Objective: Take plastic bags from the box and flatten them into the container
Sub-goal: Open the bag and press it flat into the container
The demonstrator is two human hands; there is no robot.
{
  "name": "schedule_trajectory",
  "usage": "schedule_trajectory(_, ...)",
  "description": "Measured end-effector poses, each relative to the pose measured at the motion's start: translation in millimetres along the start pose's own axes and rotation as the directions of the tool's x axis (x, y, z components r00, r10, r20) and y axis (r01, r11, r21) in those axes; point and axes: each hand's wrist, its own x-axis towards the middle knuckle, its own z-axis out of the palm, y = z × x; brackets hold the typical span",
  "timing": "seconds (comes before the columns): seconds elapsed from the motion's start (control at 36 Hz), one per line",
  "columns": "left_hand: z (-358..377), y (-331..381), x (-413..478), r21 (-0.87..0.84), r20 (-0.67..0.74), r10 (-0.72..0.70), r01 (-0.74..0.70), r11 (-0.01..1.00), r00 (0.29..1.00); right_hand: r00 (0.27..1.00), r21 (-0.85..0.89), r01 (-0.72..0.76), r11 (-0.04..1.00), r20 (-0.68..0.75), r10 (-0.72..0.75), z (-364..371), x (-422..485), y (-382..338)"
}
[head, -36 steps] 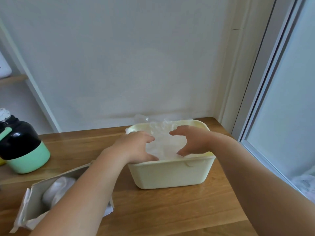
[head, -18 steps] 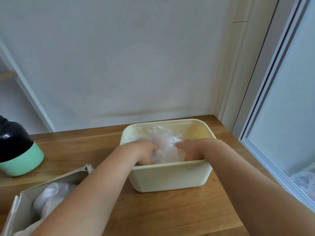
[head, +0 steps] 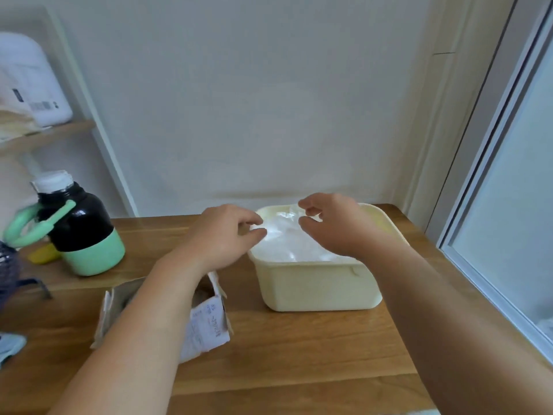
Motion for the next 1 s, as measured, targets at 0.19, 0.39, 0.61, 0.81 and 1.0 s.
schedule_trajectory(0.19, -23.8, -51.9, -59.8, 0.025, 0.031, -0.166, 0.165, 0.986, 0.986, 0.992, 0.269, 0.124, 0.955, -0.03, -0.121, 60.2, -12.3, -56.9)
schedule_trajectory(0.39, -21.7, -78.4, -87.4, 0.208, 0.176, -0.306, 0.268, 0.941, 0.936, 0.981, 0.23, 0.093, 0.969, 0.146, -0.129, 118.9, -11.0, -85.6)
schedule_trajectory(0.61, -6.7, -81.4, -81.1, 0.555, 0.228, -0.355, 0.179, 0.813, 0.907, 0.99, 0.233, 0.054, 0.971, 0.112, -0.082, 147.3, -7.4, -80.2)
schedule_trajectory(0.81, -3.3, -82.5, -81.2, 0.55, 0.17, -0.337, 0.195, 0.812, 0.926, 0.992, 0.269, 0.091, 0.959, 0.055, -0.109, 151.0, -10.3, -75.0)
schedule_trajectory(1.0, -2.2, -98.6, -90.1, 0.113, -0.044, -0.196, 0.2, 0.973, 0.98, 0.995, 0.309, 0.063, 0.949, 0.051, -0.083, 154.3, -10.1, -73.2)
